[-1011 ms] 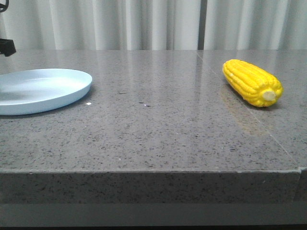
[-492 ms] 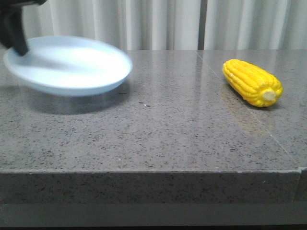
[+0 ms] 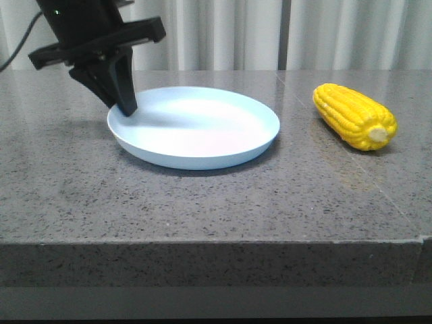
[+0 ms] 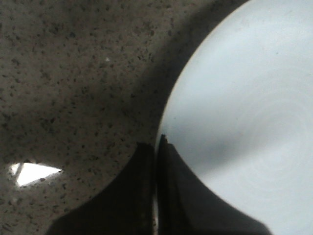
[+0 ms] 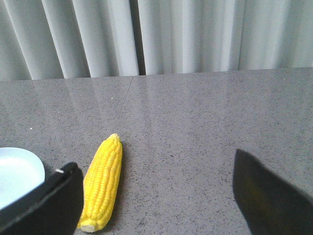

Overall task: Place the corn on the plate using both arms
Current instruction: 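Grip the pale blue plate rim with the left gripper and slide it toward the corn, then open the left gripper and lift it away from the plate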

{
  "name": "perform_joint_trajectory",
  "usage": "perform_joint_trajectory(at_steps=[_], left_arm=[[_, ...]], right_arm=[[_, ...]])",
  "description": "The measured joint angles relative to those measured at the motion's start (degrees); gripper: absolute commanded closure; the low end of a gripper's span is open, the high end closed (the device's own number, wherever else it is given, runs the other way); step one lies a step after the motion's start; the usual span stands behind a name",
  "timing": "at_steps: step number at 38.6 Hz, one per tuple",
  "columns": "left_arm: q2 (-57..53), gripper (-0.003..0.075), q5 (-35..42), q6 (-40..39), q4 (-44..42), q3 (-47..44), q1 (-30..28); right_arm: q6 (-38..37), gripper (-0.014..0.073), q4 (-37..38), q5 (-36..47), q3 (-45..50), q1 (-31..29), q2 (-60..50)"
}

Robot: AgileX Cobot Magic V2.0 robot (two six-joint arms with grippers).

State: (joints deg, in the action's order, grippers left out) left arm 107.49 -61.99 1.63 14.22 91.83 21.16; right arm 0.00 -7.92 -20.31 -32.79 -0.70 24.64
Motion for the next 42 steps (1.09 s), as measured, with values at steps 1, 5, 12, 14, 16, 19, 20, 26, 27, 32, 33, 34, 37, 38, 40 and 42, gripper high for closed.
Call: perform_joint_trajectory(at_steps=[1, 5, 12, 14, 16, 19, 20, 26, 27, 32, 33, 34, 37, 38, 40, 42], left_arm=[[0.00, 0.0664, 0.03, 0.00, 0.00, 0.00, 0.00], [0.00, 0.0514, 0.13, 0.00, 0.00, 0.35, 0.00], [-0.46, 0.0361, 0.13, 0.58, -0.54, 1.24, 0.00], [-1.40, 0.0372, 0.55, 0.69, -0.82, 1.24, 0.00], [-2.77, 0.0384, 1.11, 0.92, -1.51, 1.24, 0.00], [-5.60, 0.0403, 1.58, 1.05, -3.14, 1.37, 0.00], [-6.44, 0.0411, 1.58, 1.16, -3.69, 1.50, -0.13], [-11.77, 0.0495, -0.48, 0.22, -8.35, 1.76, -2.86], [-12.34, 0.0510, -1.13, -0.20, -9.72, 1.76, -3.42], [-16.78, 0.0660, -3.78, -3.25, -17.23, 0.69, -7.17], [-18.32, 0.0694, -3.91, -3.81, -18.69, -0.17, -7.71], [-19.46, 0.0727, -3.81, -4.56, -20.14, -1.33, -7.96], [-24.10, 0.0741, -2.51, -7.01, -24.16, -5.80, -8.18], [-25.77, 0.0741, -1.63, -7.74, -24.82, -7.74, -8.18], [-28.88, 0.0741, 0.88, -8.63, -25.67, -11.64, -8.18], [-32.23, 0.0741, 3.80, -9.66, -25.88, -15.94, -8.18]], right_arm=[[0.00, -0.0050, 0.00, 0.00, 0.00, 0.00, 0.00], [0.00, -0.0050, 0.00, 0.00, 0.00, 0.00, 0.00], [0.00, -0.0050, 0.00, 0.00, 0.00, 0.00, 0.00], [0.00, -0.0050, 0.00, 0.00, 0.00, 0.00, 0.00], [0.00, -0.0050, 0.00, -0.05, 0.00, 0.00, 0.00], [0.00, -0.0050, 0.00, -0.05, 0.00, 0.00, 0.00], [0.00, -0.0050, 0.00, -0.05, 0.00, 0.00, 0.00], [0.00, -0.0050, 0.00, -0.05, 0.00, 0.00, 0.00], [0.00, -0.0050, 0.00, -0.05, 0.00, 0.00, 0.00], [0.00, -0.0050, 0.00, -0.05, 0.00, 0.00, 0.00], [0.00, -0.0050, 0.00, -0.05, 0.00, 0.00, 0.00], [0.00, -0.0050, 0.00, -0.05, 0.00, 0.00, 0.00], [0.00, -0.0050, 0.00, -0.05, 0.00, 0.00, 0.00], [0.00, -0.0050, 0.00, -0.05, 0.00, 0.00, 0.00], [0.00, -0.0050, 0.00, -0.05, 0.00, 0.00, 0.00], [0.00, -0.0050, 0.00, -0.05, 0.00, 0.00, 0.00]])
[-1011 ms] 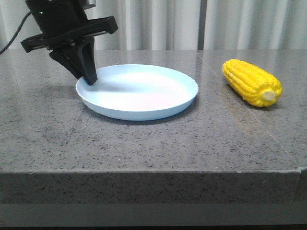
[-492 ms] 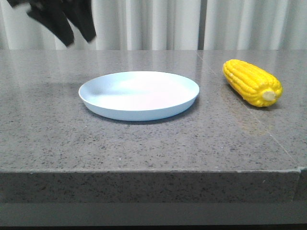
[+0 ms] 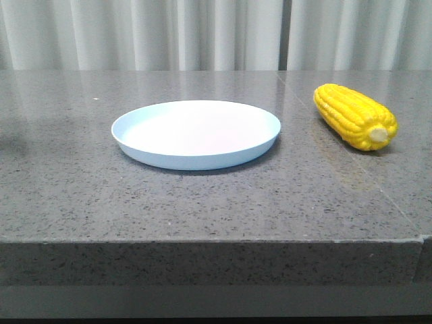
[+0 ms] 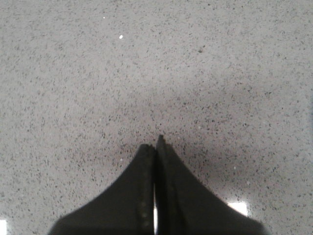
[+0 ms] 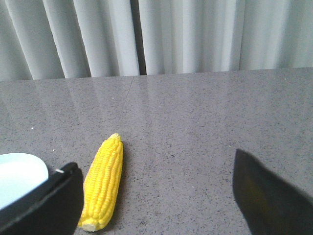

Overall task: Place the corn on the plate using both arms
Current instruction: 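Open the left gripper and lift it away from the plate, then lower the right gripper over the yellow corn cob and close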

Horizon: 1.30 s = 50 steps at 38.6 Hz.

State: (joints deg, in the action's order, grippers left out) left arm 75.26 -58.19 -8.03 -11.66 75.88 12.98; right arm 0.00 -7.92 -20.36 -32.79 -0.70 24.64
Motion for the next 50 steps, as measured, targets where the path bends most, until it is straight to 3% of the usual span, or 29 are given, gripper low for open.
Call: perform_joint_trajectory(at_steps=[11, 22, 30, 38, 50], left_arm=[[-25.61, 0.0741, 20.70, -0.81, -0.13, -29.25, 0.00], [-54.25, 0.0741, 29.52, -0.90, -0.36, -47.18, 0.00], [-67.36, 0.0741, 29.87, -0.90, -0.36, -52.15, 0.00], [-69.68, 0.0741, 30.01, -0.90, -0.36, -52.49, 0.00], [-69.68, 0.0741, 30.00, -0.90, -0.36, -52.49, 0.00]], right_arm=[[0.00, -0.0050, 0.00, 0.00, 0.00, 0.00, 0.00], [0.00, -0.0050, 0.00, -0.09, 0.00, 0.00, 0.00], [0.00, -0.0050, 0.00, -0.09, 0.00, 0.00, 0.00], [0.00, -0.0050, 0.00, -0.24, -0.44, 0.00, 1.02], [0.00, -0.0050, -0.40, -11.84, -17.28, 0.42, 27.95]])
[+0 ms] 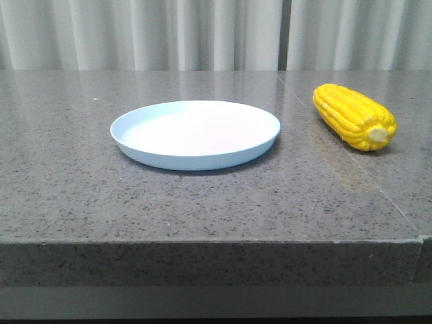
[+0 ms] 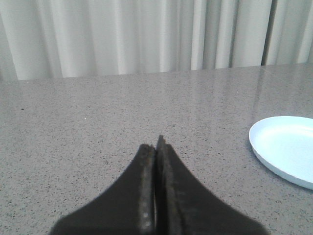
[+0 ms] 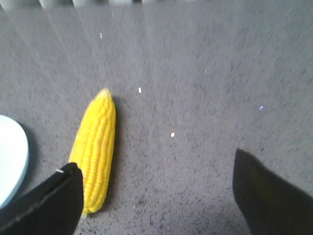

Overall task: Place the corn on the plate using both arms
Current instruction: 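Lower the right gripper over the yellow corn cob and close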

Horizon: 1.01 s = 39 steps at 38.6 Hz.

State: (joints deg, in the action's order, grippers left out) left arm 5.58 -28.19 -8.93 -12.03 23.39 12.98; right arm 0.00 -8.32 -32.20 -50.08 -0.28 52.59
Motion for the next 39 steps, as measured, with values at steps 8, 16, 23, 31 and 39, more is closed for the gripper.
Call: perform_joint_trajectory(at_steps=[8, 16, 23, 31, 39], left_arm=[[0.00, 0.0741, 0.00, 0.00, 0.00, 0.00, 0.00], [0.00, 0.0741, 0.00, 0.00, 0.00, 0.00, 0.00], [0.00, 0.0741, 0.00, 0.00, 0.00, 0.00, 0.00], [0.00, 0.0741, 0.00, 0.00, 0.00, 0.00, 0.00], [0.00, 0.0741, 0.00, 0.00, 0.00, 0.00, 0.00]], right_arm=[[0.00, -0.0050, -3.52, -6.51, -10.48, 6.23, 17.27], [0.00, -0.0050, -4.14, -11.44, -18.38, 8.50, 30.10], [0.00, -0.0050, -4.26, -12.39, -21.89, 8.53, 37.16], [0.00, -0.0050, -6.33, -12.39, -23.06, 8.74, 43.22], [0.00, 0.0158, -8.21, -12.48, -23.43, 9.72, 44.58]])
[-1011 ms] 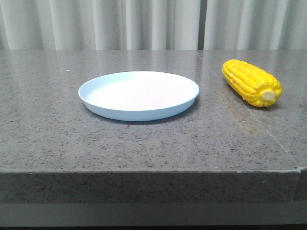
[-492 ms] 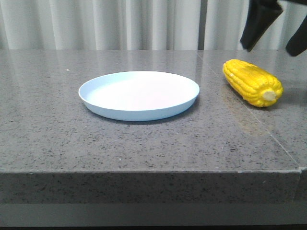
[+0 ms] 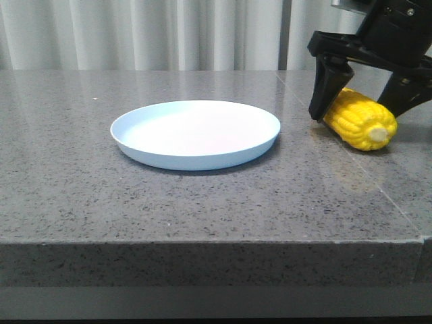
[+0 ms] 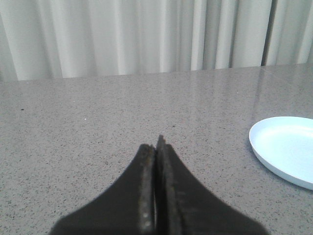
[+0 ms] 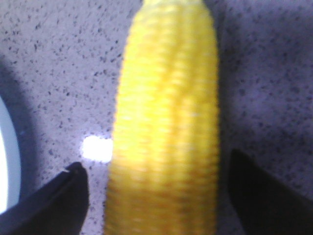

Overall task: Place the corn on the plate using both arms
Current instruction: 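Lower the right gripper over the yellow corn cob and close, then lift the corn with the right gripper and carry it over the plate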

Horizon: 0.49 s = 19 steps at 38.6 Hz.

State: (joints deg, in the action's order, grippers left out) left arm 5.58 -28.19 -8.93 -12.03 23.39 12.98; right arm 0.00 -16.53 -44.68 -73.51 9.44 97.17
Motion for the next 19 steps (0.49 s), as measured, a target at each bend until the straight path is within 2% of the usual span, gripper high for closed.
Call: perform_joint_trajectory(at_steps=[5, 7, 15, 19], left_arm=[[0.00, 0.0741, 0.02, 0.00, 0.00, 0.00, 0.00], [0.00, 0.0741, 0.02, 0.00, 0.00, 0.00, 0.00], [0.00, 0.0741, 0.02, 0.00, 0.00, 0.00, 0.00], [0.00, 0.0741, 0.02, 0.00, 0.00, 0.00, 0.00]], right_arm=[[0.00, 0.0420, -0.51, -1.40, -1.02, 0.09, 0.00], [0.00, 0.0493, -0.60, -2.25, -2.02, 0.09, 0.00], [0.00, 0.0511, -0.44, -6.55, -6.54, 0.63, 0.00], [-1.24, 0.0511, 2.62, -10.06, -9.78, 3.12, -0.48]])
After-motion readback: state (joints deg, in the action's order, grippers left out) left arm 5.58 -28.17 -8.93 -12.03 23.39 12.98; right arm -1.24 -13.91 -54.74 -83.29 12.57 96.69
